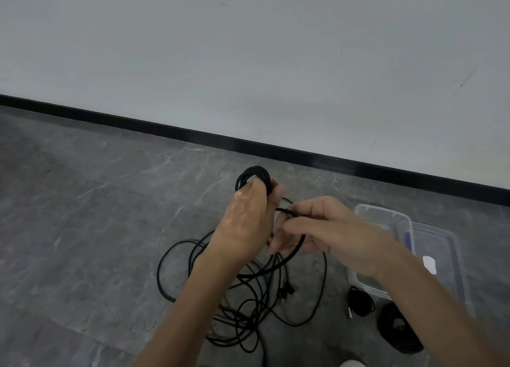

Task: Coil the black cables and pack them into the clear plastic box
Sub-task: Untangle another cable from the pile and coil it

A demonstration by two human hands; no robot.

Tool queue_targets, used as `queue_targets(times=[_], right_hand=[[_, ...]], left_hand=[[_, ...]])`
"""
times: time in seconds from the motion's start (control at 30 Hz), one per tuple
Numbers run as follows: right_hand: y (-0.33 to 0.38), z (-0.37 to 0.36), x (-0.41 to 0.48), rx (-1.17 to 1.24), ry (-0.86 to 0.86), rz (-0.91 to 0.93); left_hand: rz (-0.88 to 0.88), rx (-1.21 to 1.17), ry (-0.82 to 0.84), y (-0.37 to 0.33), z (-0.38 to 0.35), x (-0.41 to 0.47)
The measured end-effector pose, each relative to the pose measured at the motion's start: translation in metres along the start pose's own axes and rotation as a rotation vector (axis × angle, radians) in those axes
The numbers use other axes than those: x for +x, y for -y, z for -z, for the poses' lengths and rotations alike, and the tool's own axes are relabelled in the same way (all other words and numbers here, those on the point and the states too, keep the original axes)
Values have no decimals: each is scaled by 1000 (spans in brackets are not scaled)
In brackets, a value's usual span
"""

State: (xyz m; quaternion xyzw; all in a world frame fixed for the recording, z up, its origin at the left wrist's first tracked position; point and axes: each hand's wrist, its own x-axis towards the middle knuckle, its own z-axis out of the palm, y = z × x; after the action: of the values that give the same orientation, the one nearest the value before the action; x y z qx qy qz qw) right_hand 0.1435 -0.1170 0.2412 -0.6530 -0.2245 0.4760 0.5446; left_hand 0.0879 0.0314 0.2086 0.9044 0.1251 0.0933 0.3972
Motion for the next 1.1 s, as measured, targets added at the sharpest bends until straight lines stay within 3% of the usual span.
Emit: queue_targets(times=[0.13, 0.3, 0.53, 0.83, 0.97, 1.1], right_hand=[[2, -2, -1, 211, 23, 11], [1, 0, -1, 232, -8, -23], [6, 14, -5, 11, -135, 5], [-3, 30, -7, -132, -225, 33], [-6, 25, -4, -248, -281, 124], [-7, 24, 0, -264, -454, 292]], left_hand=[[-13, -100, 72, 1, 4, -3], [-10, -86, 156, 7, 7, -2], [8, -194, 257, 1, 8, -4], [-6, -42, 492, -5, 9, -5], [36, -68, 596, -5, 11, -6], [57, -215, 743, -7, 14, -8]])
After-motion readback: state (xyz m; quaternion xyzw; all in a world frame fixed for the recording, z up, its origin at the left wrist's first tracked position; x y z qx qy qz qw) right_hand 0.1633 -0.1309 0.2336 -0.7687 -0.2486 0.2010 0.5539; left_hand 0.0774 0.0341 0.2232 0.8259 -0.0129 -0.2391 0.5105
